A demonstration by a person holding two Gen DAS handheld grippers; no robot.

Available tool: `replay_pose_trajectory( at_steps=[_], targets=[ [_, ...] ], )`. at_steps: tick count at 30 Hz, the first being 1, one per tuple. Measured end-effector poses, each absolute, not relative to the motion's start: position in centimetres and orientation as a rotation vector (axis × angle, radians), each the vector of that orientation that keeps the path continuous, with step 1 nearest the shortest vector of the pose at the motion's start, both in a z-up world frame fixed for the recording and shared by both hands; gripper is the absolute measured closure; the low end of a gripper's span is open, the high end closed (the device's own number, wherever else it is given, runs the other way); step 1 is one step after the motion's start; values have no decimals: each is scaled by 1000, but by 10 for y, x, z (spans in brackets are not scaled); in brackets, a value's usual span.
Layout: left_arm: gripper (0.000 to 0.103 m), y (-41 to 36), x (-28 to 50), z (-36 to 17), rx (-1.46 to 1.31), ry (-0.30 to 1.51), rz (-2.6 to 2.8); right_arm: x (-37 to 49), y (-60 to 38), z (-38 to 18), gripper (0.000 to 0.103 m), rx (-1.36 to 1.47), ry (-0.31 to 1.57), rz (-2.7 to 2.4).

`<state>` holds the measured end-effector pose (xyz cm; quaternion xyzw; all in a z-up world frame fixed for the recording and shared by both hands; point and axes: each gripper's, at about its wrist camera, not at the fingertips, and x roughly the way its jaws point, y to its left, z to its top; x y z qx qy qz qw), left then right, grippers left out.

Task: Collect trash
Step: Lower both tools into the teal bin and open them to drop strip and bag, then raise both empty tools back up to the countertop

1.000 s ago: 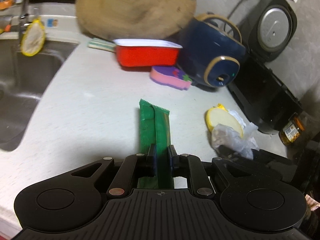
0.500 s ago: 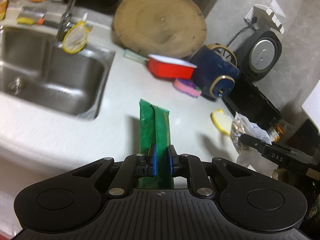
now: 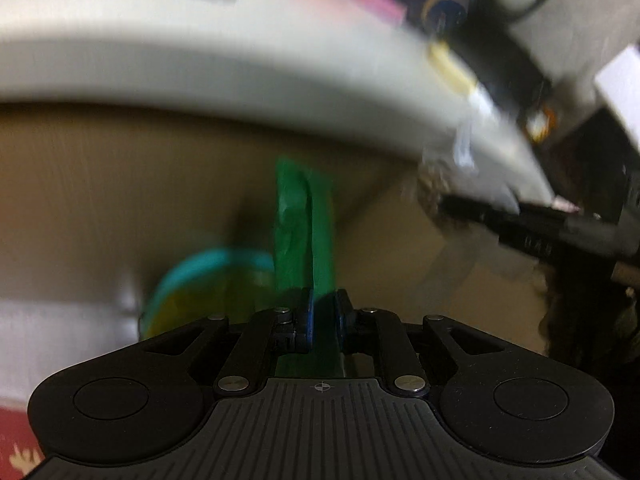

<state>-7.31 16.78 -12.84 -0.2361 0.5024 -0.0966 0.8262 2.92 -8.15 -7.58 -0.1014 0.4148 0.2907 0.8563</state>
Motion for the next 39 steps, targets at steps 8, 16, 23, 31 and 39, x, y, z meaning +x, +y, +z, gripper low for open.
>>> replay_pose_trajectory(
  at_steps=[8, 16, 23, 31, 39],
  targets=[
    [93, 137, -63, -256, -572, 1364, -184, 11, -92, -140, 89, -231, 1077, 560],
    [86, 153, -63, -306, -753, 1366, 4, 5, -93, -203, 89, -294, 1242, 575],
    [86, 191, -84, -268, -731, 1225, 146, -12, -61, -244, 84, -267, 1330, 744],
    [86, 212, -107, -244, -725, 1170, 204, -7, -46, -253, 72, -242, 1361, 759],
    [86, 212, -99, -186, -656, 1008, 176, 4, -87, -179, 69, -276, 1151, 628]
  ],
)
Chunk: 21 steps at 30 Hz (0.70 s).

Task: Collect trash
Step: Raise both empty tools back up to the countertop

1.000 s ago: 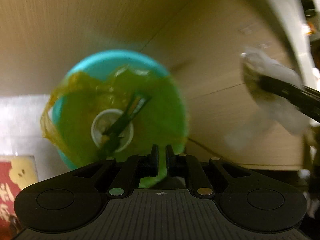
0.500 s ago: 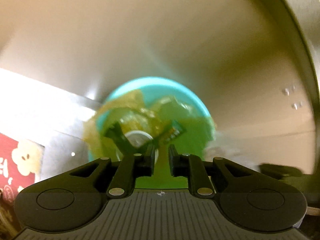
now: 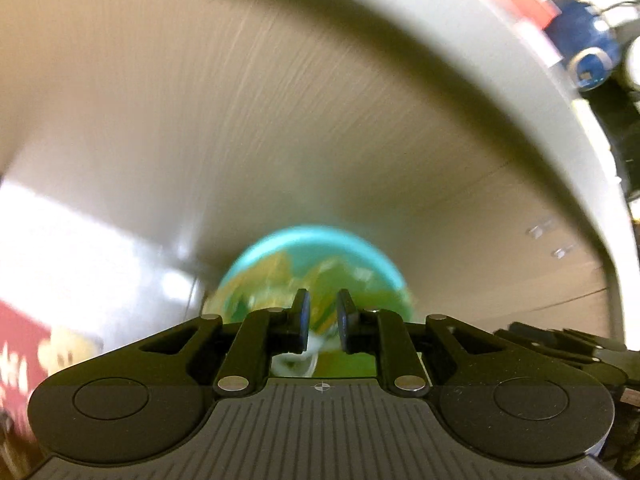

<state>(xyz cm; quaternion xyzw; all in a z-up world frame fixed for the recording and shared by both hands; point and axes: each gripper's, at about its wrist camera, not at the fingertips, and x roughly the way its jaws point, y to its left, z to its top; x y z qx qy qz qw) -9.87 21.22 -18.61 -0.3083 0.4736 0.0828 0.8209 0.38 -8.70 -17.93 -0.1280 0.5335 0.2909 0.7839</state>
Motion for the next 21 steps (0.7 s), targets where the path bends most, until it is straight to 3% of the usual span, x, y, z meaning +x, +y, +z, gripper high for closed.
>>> replay_pose_trajectory(
  at_steps=[7, 11, 21],
  targets=[
    [86, 226, -82, -86, -531, 658, 184, 18, -137, -87, 69, -289, 714, 448],
    [86, 234, -71, -32, -484, 479, 183, 29, -163, -48, 60, -250, 530, 362],
    [86, 194, 21, 18, -496, 440, 116, 102, -165, -11, 60, -278, 379, 376]
  ],
)
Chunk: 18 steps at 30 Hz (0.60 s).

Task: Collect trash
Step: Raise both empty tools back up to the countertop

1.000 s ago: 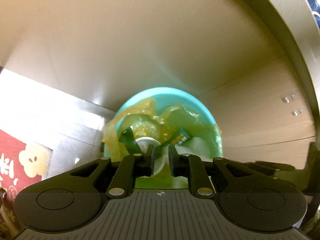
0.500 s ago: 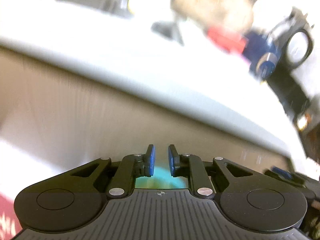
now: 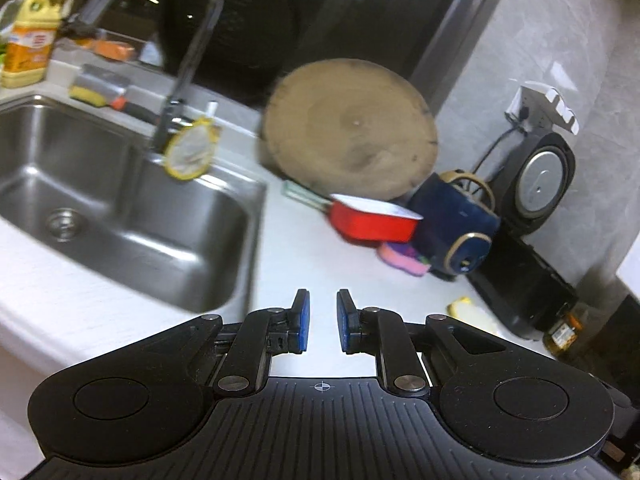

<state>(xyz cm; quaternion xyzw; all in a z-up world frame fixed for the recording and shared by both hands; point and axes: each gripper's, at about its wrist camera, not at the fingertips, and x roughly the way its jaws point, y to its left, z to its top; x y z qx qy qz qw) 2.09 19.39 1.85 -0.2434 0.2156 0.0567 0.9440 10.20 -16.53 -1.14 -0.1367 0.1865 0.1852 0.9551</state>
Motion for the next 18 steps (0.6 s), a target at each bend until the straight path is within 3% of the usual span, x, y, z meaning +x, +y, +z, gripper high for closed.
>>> replay_pose_trajectory(
  at_steps=[4, 10, 18],
  targets=[
    [86, 168, 60, 26, -466, 429, 92, 150, -158, -1, 59, -246, 366, 402],
    [86, 137, 107, 37, -441, 467, 119, 236, -134, 22, 48, -146, 393, 516],
    [86, 126, 117, 4, -518, 583, 206, 316, -9, 12, 46, -392, 320, 793]
  ],
)
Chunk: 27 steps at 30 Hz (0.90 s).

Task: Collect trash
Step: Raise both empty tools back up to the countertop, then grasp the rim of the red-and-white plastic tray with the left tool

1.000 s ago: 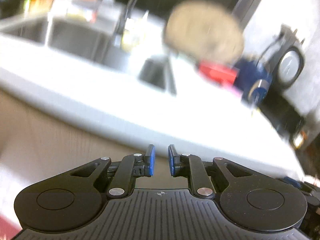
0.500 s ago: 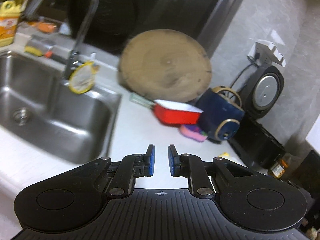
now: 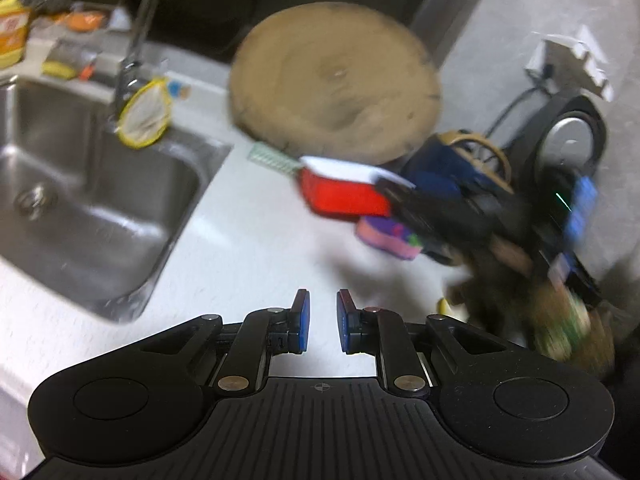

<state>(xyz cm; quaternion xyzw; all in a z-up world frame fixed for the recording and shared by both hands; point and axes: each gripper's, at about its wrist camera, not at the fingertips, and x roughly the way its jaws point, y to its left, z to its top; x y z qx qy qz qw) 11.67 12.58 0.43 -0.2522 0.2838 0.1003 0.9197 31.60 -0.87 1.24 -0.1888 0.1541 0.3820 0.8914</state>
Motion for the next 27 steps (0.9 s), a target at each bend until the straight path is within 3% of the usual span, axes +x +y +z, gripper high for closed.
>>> replay_pose_trajectory(
  at_steps=[7, 11, 13, 14, 15, 27],
  targets=[
    [86, 150, 89, -6, -626, 561, 416, 375, 102, -23, 46, -637, 400, 880],
    [86, 161, 84, -5, -658, 547, 458, 391, 117, -44, 51, -691, 510, 916],
    [86, 166, 87, -5, -670, 544, 451, 384, 108, -46, 74, -657, 541, 953],
    [86, 168, 89, -5, -675, 544, 443, 378, 103, -46, 91, -647, 555, 968],
    [86, 171, 93, -5, -679, 544, 428, 371, 95, -44, 97, -633, 569, 986],
    [86, 176, 143, 9, -602, 543, 222, 251, -17, -19, 97, -487, 659, 1091]
  ],
)
